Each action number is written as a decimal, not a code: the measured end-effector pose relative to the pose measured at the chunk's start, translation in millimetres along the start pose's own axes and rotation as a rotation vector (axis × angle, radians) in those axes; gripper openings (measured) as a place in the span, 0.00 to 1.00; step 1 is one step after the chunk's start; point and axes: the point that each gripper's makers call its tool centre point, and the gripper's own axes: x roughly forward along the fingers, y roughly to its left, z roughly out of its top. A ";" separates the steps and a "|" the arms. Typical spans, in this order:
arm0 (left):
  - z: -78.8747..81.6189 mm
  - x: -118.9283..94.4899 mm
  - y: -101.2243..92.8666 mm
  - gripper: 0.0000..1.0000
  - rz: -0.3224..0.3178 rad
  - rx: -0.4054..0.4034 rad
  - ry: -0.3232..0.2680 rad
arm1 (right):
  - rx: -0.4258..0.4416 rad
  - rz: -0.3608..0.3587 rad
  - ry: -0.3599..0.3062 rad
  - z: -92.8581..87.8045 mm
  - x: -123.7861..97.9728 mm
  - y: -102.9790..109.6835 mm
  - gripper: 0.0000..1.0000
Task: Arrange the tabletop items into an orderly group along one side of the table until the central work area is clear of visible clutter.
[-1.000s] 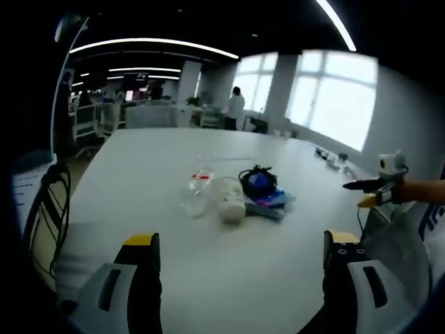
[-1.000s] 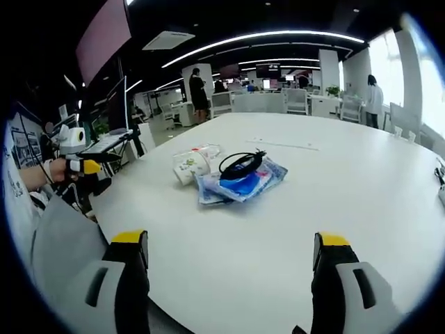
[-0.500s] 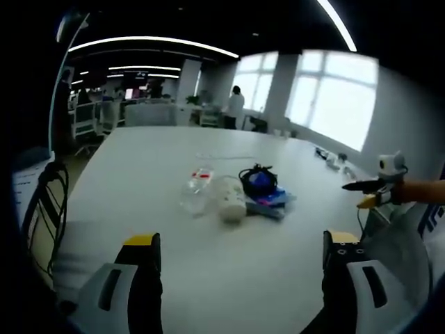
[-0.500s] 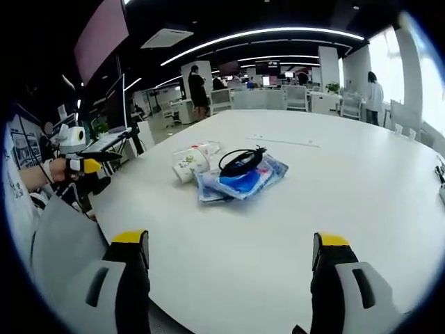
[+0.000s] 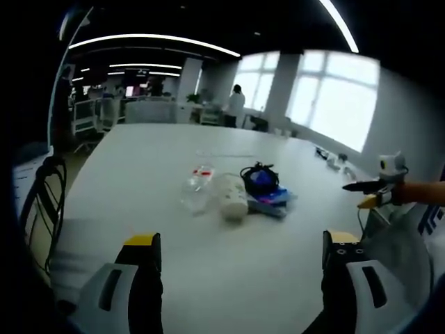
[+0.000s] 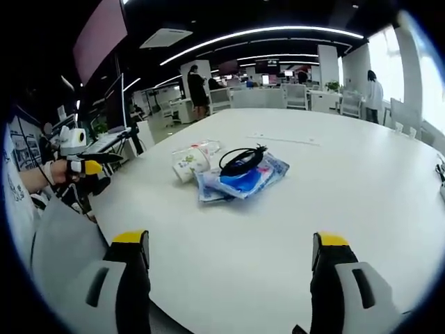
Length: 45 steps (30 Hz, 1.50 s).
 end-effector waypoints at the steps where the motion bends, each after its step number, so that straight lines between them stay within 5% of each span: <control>1: -0.1 0.5 0.7 0.93 0.000 0.000 0.001 | 0.001 0.001 0.001 -0.3 0.1 0.1 0.96; 21: 8.2 14.2 13.7 0.87 -0.013 0.022 0.009 | 0.071 0.029 -0.024 14.2 16.6 -2.0 0.91; 36: 13.7 37.5 22.4 0.78 -0.038 0.025 -0.006 | 0.346 0.162 -0.166 70.5 47.8 3.7 0.75; 45: 19.3 49.9 32.2 0.76 -0.038 0.036 -0.011 | 0.403 0.236 -0.215 96.9 68.6 12.6 0.69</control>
